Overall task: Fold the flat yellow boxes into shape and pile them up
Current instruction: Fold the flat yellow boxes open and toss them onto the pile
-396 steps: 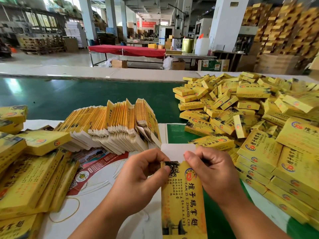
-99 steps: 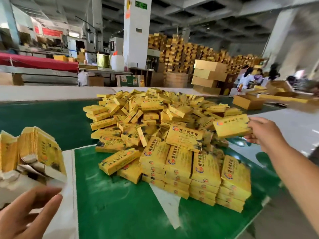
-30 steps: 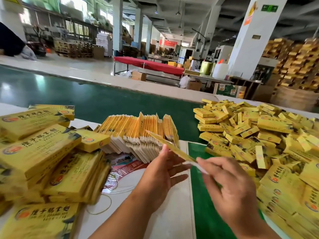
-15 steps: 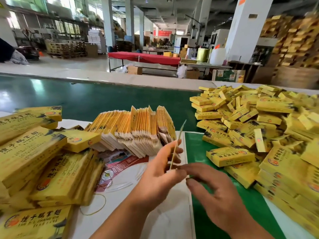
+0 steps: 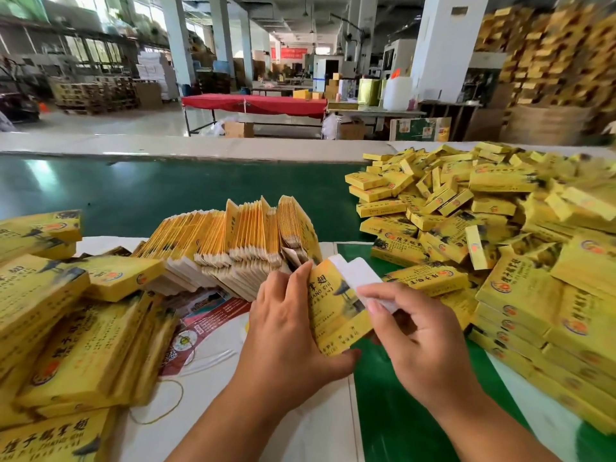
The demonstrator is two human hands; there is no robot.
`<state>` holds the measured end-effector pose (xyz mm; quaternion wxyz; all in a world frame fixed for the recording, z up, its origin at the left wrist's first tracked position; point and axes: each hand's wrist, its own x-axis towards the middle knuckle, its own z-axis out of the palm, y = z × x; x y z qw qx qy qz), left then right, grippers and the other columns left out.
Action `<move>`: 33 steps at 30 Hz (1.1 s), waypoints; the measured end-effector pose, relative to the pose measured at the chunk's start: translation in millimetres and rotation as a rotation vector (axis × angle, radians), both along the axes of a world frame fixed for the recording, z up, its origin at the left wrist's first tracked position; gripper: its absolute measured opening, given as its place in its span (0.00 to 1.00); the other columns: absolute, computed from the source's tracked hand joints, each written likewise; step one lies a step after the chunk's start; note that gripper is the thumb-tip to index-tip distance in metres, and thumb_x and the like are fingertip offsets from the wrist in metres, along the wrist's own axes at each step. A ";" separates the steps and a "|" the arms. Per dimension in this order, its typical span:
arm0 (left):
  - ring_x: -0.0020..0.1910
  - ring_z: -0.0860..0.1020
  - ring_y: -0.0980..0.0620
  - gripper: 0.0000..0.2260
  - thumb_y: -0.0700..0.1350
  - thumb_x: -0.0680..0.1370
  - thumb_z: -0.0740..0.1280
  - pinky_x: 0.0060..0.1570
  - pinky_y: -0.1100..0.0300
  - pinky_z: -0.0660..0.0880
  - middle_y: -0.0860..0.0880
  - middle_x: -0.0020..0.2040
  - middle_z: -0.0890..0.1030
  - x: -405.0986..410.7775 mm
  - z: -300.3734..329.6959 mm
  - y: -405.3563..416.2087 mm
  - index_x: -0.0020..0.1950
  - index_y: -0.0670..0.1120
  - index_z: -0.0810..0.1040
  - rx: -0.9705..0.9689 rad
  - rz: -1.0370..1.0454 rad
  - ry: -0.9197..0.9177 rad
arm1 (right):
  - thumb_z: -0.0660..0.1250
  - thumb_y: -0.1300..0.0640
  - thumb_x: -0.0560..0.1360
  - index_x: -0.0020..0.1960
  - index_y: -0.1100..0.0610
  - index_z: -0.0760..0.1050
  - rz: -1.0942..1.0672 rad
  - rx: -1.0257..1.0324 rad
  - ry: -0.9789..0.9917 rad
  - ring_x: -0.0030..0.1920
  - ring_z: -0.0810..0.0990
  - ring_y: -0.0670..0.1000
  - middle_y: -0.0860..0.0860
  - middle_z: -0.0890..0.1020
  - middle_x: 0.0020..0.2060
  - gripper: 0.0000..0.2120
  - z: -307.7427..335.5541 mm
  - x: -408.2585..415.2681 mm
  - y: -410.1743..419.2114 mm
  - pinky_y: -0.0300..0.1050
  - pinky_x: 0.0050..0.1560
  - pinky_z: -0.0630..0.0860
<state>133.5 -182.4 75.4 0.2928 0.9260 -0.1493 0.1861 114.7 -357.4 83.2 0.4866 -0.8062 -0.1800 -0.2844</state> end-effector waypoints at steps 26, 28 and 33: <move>0.56 0.67 0.60 0.48 0.73 0.63 0.63 0.55 0.65 0.69 0.60 0.58 0.65 -14.0 6.1 -14.0 0.76 0.54 0.51 0.023 -0.085 -0.006 | 0.72 0.40 0.68 0.34 0.41 0.79 0.214 -0.100 0.202 0.38 0.76 0.44 0.41 0.76 0.36 0.08 24.0 -0.5 -21.6 0.33 0.31 0.70; 0.56 0.68 0.58 0.47 0.72 0.63 0.63 0.56 0.62 0.70 0.59 0.57 0.67 -13.9 6.7 -12.1 0.76 0.54 0.54 0.029 -0.057 -0.038 | 0.72 0.41 0.69 0.35 0.41 0.80 0.282 -0.195 0.287 0.37 0.76 0.41 0.38 0.78 0.34 0.07 28.6 -1.5 -25.5 0.29 0.33 0.68; 0.53 0.69 0.58 0.43 0.69 0.62 0.64 0.55 0.61 0.71 0.58 0.55 0.70 -11.6 7.6 -11.3 0.73 0.53 0.60 0.085 -0.028 -0.060 | 0.69 0.39 0.71 0.47 0.42 0.84 0.333 -0.270 0.508 0.45 0.83 0.40 0.37 0.86 0.42 0.11 30.2 -2.0 -27.1 0.40 0.47 0.78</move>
